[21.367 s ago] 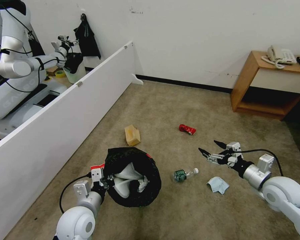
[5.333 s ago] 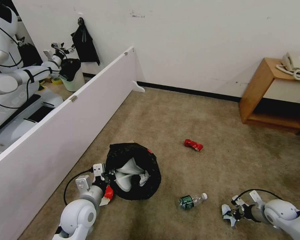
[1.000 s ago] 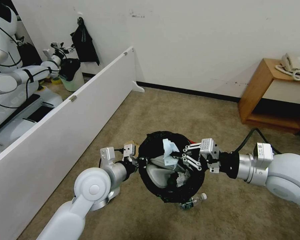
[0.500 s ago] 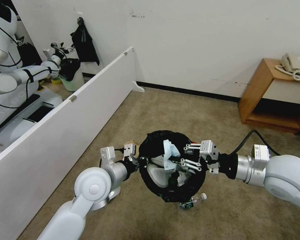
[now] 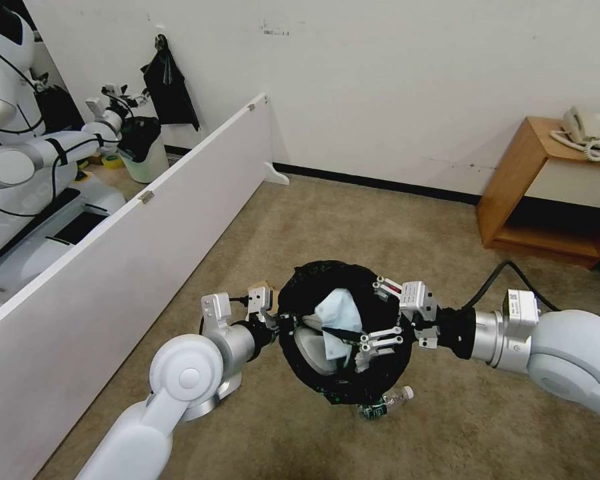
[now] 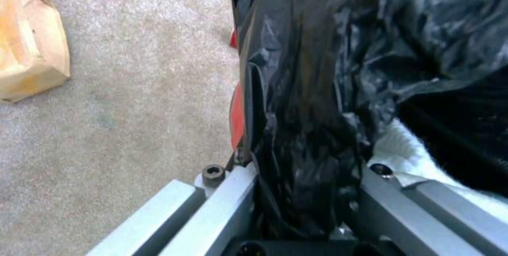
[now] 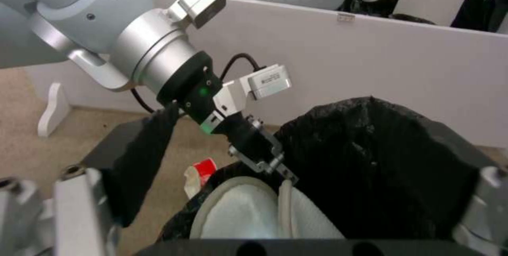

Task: Pick up the trash bin, then pick up the garbage from the floor and place it into the trash bin.

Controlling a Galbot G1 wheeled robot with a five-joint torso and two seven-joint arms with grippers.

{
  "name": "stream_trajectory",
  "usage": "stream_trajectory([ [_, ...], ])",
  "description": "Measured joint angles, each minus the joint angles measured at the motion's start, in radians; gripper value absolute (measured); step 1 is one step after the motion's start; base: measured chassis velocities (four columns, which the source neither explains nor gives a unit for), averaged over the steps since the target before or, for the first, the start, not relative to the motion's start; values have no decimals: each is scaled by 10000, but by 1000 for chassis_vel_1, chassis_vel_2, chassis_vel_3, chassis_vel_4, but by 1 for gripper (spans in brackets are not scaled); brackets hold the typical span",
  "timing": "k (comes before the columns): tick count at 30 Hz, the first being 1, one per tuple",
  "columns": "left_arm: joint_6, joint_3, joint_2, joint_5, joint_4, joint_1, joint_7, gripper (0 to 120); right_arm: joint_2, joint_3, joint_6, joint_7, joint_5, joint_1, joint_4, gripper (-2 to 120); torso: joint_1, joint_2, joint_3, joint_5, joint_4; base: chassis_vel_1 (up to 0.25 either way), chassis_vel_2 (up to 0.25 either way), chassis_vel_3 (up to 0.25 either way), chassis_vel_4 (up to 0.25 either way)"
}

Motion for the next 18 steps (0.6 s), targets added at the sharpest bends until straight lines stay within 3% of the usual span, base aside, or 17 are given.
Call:
stream_trajectory([
  [18,15,-174,0,58,-159,290,16,0,17,0,0,13,-30,-62,18,96,0,0,0,0,0,0,0,0,0],
])
